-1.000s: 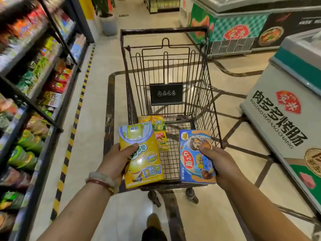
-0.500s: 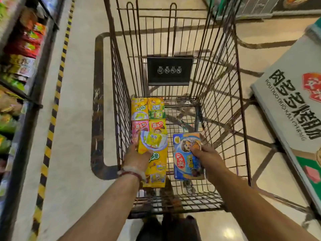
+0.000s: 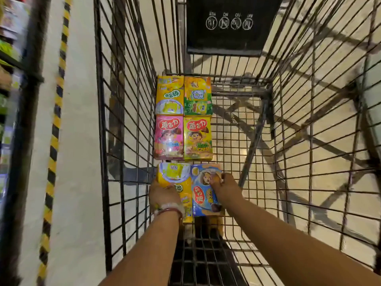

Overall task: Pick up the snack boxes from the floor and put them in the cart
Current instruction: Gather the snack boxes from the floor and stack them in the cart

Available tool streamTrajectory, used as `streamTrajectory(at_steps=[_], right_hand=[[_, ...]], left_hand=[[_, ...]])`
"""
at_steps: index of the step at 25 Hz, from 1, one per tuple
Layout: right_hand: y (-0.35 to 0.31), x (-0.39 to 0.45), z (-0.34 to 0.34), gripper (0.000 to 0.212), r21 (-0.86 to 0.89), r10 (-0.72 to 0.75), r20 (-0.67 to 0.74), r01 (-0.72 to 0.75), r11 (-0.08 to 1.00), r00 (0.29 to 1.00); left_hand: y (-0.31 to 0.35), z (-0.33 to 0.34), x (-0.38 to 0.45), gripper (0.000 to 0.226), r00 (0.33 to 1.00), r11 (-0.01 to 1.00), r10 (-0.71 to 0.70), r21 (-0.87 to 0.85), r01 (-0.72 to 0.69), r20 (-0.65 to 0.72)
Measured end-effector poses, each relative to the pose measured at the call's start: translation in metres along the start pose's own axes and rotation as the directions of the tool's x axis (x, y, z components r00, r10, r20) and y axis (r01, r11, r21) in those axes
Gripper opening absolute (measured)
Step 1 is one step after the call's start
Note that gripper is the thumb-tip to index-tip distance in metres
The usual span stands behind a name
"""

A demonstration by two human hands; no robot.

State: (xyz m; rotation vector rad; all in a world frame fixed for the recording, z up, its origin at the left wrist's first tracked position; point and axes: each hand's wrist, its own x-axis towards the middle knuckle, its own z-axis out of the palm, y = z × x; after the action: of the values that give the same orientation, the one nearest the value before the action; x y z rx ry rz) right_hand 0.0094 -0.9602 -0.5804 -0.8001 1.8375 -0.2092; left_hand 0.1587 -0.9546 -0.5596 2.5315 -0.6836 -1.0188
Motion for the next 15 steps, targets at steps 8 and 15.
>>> streamTrajectory(at_steps=[8, 15], right_hand=[[0.022, -0.007, 0.023, 0.052, -0.738, -0.626, 0.079, 0.467, 0.486, 0.776], [0.014, 0.010, 0.044, 0.058, -0.713, -0.652, 0.274, 0.604, 0.355, 0.707]], left_hand=[[0.002, 0.010, -0.015, 0.056, 0.931, 0.803, 0.323, 0.471, -0.365, 0.172], [0.008, 0.009, -0.005, 0.063, 0.923, 0.750, 0.213, 0.552, -0.365, 0.321]])
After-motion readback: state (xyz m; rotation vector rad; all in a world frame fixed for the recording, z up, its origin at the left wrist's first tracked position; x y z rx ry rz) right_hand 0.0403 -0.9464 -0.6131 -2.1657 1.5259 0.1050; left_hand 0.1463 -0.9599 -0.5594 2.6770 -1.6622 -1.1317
